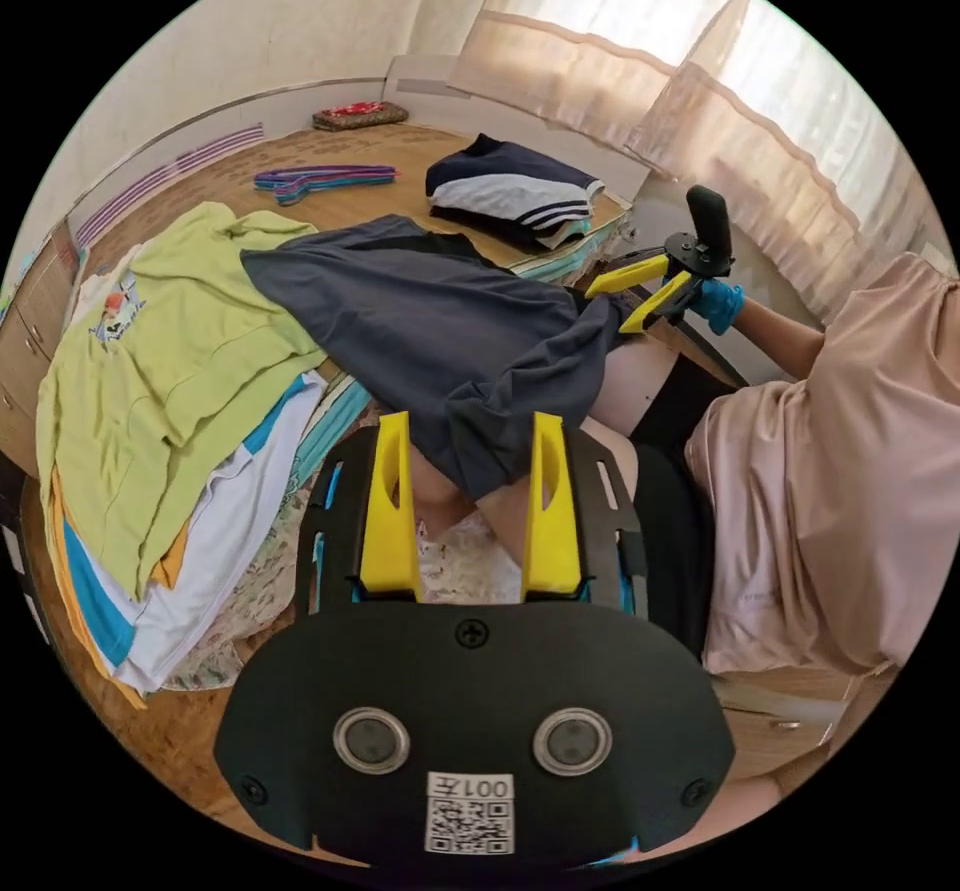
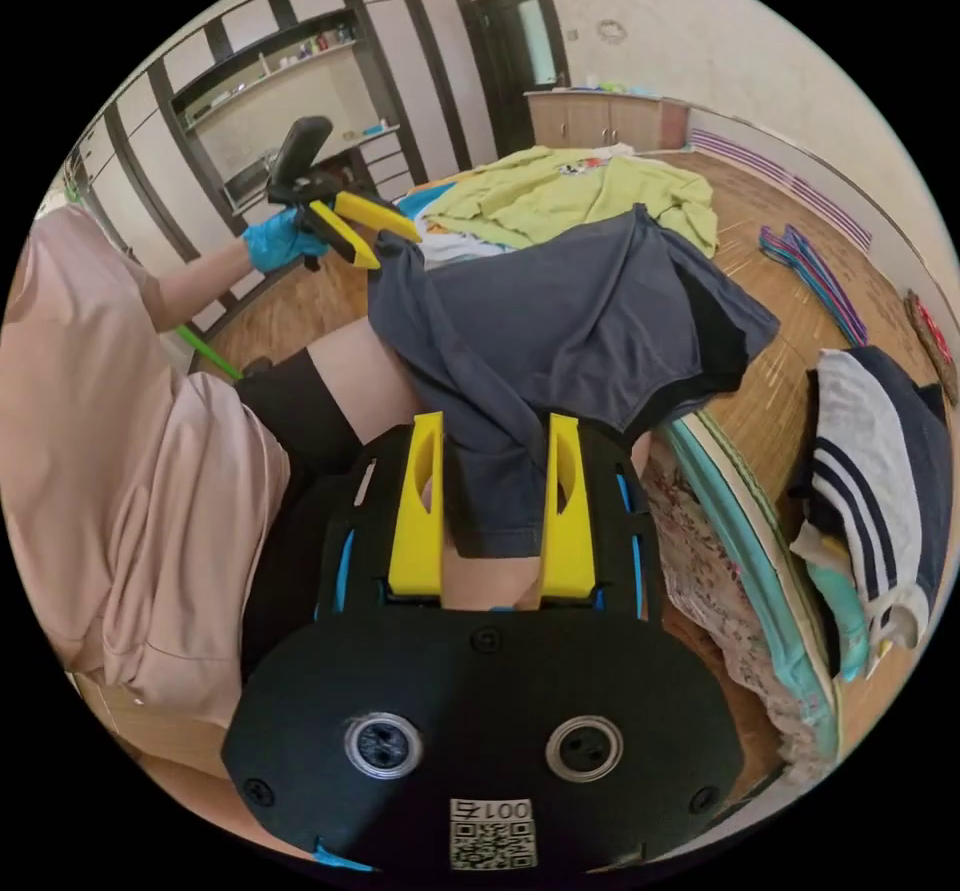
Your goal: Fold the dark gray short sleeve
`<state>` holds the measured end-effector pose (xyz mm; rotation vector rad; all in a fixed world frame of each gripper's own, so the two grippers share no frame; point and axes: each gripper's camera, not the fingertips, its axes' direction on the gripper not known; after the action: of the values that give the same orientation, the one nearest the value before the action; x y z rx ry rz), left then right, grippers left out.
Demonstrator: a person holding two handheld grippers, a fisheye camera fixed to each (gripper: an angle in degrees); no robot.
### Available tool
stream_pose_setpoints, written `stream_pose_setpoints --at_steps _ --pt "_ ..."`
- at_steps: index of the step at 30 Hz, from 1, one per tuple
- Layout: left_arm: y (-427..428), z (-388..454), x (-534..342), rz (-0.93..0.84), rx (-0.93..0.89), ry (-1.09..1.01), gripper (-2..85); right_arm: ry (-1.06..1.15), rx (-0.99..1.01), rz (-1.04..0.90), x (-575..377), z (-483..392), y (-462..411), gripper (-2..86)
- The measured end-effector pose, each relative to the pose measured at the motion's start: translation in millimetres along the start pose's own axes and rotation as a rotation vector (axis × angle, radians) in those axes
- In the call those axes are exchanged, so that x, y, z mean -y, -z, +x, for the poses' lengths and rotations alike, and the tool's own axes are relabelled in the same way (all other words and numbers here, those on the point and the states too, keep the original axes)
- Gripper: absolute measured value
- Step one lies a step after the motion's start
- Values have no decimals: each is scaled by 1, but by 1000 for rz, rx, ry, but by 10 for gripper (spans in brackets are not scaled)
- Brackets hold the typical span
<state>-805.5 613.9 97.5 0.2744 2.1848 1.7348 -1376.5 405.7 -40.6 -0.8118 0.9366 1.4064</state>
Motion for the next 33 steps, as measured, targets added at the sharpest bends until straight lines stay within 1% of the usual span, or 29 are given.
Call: stream_pose_setpoints --at_steps 2,4,5,7,10,12,15,17,19,22,27,29,31,33 --pt "-5 -11 1 -4 -68 31 111 34 -6 -45 7 1 -8 128" --pt "-9 -15 2 14 -185 14 57 61 -20 -65 12 0 -11 122" --pt "-8 -14 1 29 -194 8 46 63 -21 -67 13 0 -11 120" --pt "2 -2 -1 81 -170 -40 16 83 -46 -58 15 -4 -8 113" --pt "21 21 -3 112 -148 -124 2 108 -69 -21 18 -13 -3 117" --pt "31 34 -5 110 -146 -192 -1 126 -79 -1 23 -18 -3 126" --pt "37 51 -4 52 -79 -271 -3 191 -98 22 39 -30 -7 140" --pt "37 57 -1 1 -35 -313 -3 251 -90 -2 52 -37 -15 143" --pt "38 62 5 -21 -11 -349 -3 327 -72 -89 67 -46 -33 140" --pt "46 66 11 8 8 -375 -4 397 -157 -210 76 -57 -58 116" --pt "61 62 19 91 22 -338 -5 308 -282 -157 85 -57 -59 57" --pt "66 60 24 116 33 -322 -6 289 -321 -143 88 -58 -54 50" --pt "75 63 32 162 60 -320 -7 262 -413 -132 86 -58 -51 45" --pt "80 67 40 189 74 -336 -7 234 -438 -96 84 -57 -49 44"
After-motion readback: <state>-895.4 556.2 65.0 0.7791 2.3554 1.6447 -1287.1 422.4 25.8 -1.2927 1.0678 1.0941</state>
